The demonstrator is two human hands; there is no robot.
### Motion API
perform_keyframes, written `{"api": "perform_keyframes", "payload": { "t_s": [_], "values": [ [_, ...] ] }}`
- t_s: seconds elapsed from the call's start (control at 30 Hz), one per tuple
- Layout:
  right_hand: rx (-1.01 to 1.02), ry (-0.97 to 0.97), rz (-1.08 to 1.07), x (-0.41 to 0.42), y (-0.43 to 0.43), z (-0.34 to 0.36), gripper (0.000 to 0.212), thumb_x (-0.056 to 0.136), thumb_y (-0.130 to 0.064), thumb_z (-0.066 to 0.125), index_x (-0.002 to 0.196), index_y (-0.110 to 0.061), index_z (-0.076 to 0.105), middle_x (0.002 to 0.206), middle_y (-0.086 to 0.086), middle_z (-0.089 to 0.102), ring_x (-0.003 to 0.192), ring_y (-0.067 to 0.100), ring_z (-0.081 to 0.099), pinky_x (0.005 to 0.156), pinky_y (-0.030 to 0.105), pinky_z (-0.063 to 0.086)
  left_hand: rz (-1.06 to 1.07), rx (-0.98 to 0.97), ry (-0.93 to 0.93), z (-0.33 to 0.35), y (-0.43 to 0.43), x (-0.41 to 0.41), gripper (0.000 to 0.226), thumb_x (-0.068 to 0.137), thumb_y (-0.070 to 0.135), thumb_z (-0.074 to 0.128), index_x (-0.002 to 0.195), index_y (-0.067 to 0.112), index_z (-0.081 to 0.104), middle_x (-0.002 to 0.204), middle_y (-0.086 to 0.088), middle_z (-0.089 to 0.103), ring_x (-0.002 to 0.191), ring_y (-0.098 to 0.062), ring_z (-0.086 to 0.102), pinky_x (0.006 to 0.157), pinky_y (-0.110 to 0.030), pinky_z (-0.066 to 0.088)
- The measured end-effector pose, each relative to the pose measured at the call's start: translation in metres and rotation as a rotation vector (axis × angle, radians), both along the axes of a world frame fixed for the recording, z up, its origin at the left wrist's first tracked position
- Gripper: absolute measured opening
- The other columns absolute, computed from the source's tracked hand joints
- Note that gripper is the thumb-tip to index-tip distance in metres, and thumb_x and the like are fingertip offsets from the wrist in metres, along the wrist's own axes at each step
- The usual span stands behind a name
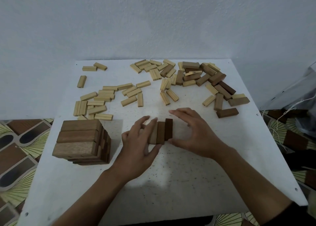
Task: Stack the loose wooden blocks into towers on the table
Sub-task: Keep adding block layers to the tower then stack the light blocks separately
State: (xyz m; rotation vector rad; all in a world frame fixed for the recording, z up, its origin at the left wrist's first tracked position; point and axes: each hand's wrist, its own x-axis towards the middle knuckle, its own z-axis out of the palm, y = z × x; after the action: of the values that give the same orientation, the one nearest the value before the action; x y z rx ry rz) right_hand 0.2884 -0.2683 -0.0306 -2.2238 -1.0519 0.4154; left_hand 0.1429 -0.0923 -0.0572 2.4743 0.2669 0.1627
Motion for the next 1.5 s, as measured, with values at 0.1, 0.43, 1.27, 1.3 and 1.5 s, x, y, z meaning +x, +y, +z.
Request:
{"api": "perform_keyframes", "payload": {
  "t_s": [0.1, 0.43, 1.27, 1.3, 1.5],
  "values": [
    [-0.128, -0.036, 0.054, 0.003, 0.006, -0.004, 0.089, 0.073, -0.061, 0.079, 0.147, -0.028, 0.043, 0.139, -0.016, 0.041, 0.122, 0.0, 0.034, 0.1, 0.024, 0.033, -0.003, 0.021, 0.012, -0.004, 0.002, 0.005, 0.07, 0.094, 0.05, 0.055, 0.156, 0.033, 0.027, 0.154, 0.012, 0.033, 0.135, -0.009, 0.033, 0.101, -0.035, 0.023],
    [-0.08, 0.062, 0.19, 0.005, 0.006, 0.0, 0.079, 0.07, -0.049, 0.086, 0.138, -0.026, 0.054, 0.126, -0.015, 0.048, 0.113, 0.002, 0.043, 0.093, 0.016, 0.038, 0.028, -0.019, 0.03, 0.0, -0.001, 0.006, 0.083, 0.074, 0.065, 0.074, 0.145, 0.033, 0.046, 0.133, 0.015, 0.045, 0.121, -0.005, 0.037, 0.097, -0.03, 0.022],
    [-0.08, 0.084, 0.262, 0.012, 0.01, 0.006, 0.074, 0.067, -0.042, 0.09, 0.132, -0.022, 0.061, 0.12, -0.013, 0.048, 0.112, 0.006, 0.048, 0.095, 0.028, 0.047, 0.064, -0.117, 0.05, 0.011, -0.002, 0.004, 0.071, 0.072, 0.052, 0.084, 0.133, 0.035, 0.052, 0.121, 0.016, 0.045, 0.115, -0.006, 0.042, 0.104, -0.038, 0.03],
    [-0.085, 0.084, 0.267, 0.012, 0.01, 0.007, 0.075, 0.067, -0.042, 0.09, 0.133, -0.022, 0.061, 0.12, -0.013, 0.047, 0.112, 0.006, 0.047, 0.095, 0.026, 0.046, 0.061, -0.103, 0.064, 0.011, -0.002, 0.005, 0.075, 0.072, 0.052, 0.084, 0.137, 0.033, 0.051, 0.123, 0.015, 0.044, 0.116, -0.007, 0.041, 0.104, -0.037, 0.03],
    [-0.092, 0.117, 0.298, 0.015, 0.009, 0.009, 0.066, 0.066, -0.041, 0.091, 0.124, -0.022, 0.066, 0.116, -0.011, 0.049, 0.109, 0.004, 0.049, 0.092, 0.022, 0.046, 0.027, -0.086, 0.074, 0.012, -0.002, 0.005, 0.068, 0.071, 0.056, 0.083, 0.13, 0.038, 0.055, 0.119, 0.016, 0.041, 0.115, -0.004, 0.036, 0.097, -0.032, 0.023]
  ]
}}
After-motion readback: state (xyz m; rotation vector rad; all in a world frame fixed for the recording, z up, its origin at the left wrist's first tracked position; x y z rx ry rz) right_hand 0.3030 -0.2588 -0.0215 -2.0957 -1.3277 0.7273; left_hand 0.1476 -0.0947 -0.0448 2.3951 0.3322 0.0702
